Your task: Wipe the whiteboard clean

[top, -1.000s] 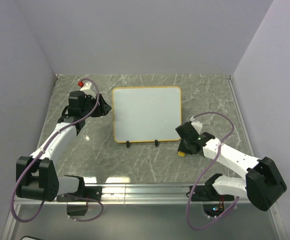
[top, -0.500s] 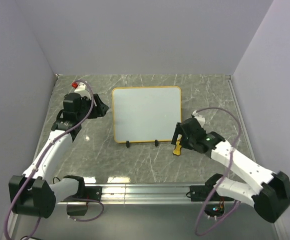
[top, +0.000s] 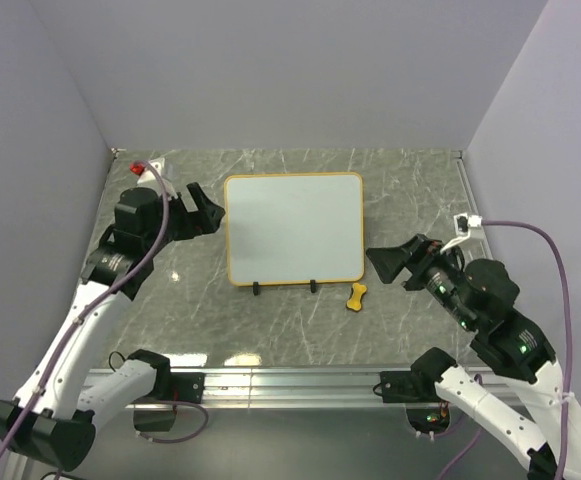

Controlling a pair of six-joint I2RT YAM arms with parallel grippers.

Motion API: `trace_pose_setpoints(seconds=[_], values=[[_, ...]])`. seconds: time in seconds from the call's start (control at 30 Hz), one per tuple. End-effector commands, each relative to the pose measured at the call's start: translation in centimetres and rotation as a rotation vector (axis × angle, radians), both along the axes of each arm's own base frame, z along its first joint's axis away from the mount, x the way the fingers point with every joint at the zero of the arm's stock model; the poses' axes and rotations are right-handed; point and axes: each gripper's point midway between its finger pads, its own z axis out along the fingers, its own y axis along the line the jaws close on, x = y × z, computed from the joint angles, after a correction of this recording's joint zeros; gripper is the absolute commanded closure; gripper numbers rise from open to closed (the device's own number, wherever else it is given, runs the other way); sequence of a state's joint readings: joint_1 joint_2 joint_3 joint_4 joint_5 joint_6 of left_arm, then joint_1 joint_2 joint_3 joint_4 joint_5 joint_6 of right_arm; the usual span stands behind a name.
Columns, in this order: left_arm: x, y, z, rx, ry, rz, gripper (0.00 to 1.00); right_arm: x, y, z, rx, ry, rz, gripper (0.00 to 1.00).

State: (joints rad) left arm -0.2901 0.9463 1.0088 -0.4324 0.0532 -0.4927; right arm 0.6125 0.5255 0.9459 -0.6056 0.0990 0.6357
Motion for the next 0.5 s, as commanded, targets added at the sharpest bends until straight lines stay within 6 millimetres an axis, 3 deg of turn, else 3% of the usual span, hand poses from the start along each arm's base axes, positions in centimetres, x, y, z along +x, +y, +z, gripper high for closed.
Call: trace_pose_setpoints(seconds=[0.0, 0.03, 0.17, 0.47], values=[[-1.8, 1.6, 2.9, -0.012, -0.011, 0.085, 0.00, -0.4, 0.2, -0.6, 0.013, -0.023, 0.028, 0.00], [-2.3, 1.9, 4.1, -0.025, -0.032, 0.094, 0.01, -0.5, 0.2, -0.8, 0.015, -0.018, 0.028, 0.00], [-4.3, 2.7, 5.4, -0.047, -0.023, 0.121, 0.01, -1.4, -0.1, -1.3, 0.013, -0.012, 0.045, 0.00], [-9.6, 4.9, 4.8, -0.068, 0.043, 0.183, 0.01, -2.9, -0.3, -1.9, 0.020, -0.050, 0.090, 0.00]])
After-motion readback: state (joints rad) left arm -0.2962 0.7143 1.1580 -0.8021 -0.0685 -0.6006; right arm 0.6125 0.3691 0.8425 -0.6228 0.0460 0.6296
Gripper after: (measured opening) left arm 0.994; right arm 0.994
